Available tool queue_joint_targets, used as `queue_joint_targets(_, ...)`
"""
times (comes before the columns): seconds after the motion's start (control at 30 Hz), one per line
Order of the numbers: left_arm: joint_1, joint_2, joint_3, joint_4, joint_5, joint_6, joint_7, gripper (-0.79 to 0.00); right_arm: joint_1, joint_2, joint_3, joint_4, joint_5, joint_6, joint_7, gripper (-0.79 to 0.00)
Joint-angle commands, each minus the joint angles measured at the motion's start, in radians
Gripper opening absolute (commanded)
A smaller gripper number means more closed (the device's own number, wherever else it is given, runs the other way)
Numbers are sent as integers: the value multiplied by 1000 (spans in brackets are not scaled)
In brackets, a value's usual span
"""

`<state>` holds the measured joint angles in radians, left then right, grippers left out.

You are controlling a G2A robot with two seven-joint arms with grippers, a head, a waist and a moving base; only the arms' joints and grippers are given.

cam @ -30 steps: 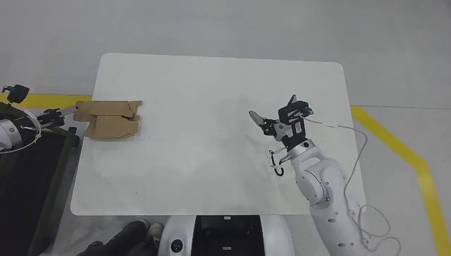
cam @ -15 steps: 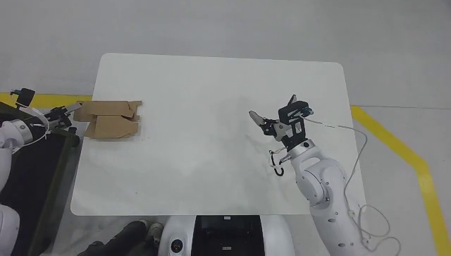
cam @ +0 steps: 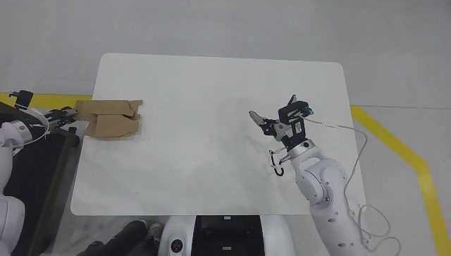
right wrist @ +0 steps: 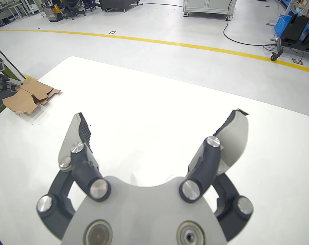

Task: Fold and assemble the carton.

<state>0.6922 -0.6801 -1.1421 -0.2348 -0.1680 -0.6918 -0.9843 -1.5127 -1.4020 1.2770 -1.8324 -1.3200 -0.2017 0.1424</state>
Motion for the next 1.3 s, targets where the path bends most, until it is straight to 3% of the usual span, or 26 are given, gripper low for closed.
queue_joint_targets(0.0, -2, -2, -7, 5, -17, -11, -10, -785, 0, 0, 0, 0, 0, 0, 0, 0)
queue_joint_targets(0.2, -16, -1, -44, 10, -109, -30, -114, -785, 0, 0, 0, 0, 0, 0, 0, 0)
queue_joint_targets(0.33, -17, 13, -78, -34, -190, 10, -154, -785, 0, 0, 0, 0, 0, 0, 0, 0)
queue_joint_targets(0.67, 62, 73, -180, -259, -446, 123, -267, -785, 0, 0, 0, 0, 0, 0, 0, 0)
queue_joint_targets(0.83, 116, 88, -220, -409, -575, 203, -347, -785, 0, 0, 0, 0, 0, 0, 0, 0)
queue_joint_targets(1.07, 172, 80, -230, -625, -675, 265, -409, -785, 0, 0, 0, 0, 0, 0, 0, 0)
queue_joint_targets(1.27, 168, 54, -190, -729, -701, 281, -425, -785, 0, 0, 0, 0, 0, 0, 0, 0)
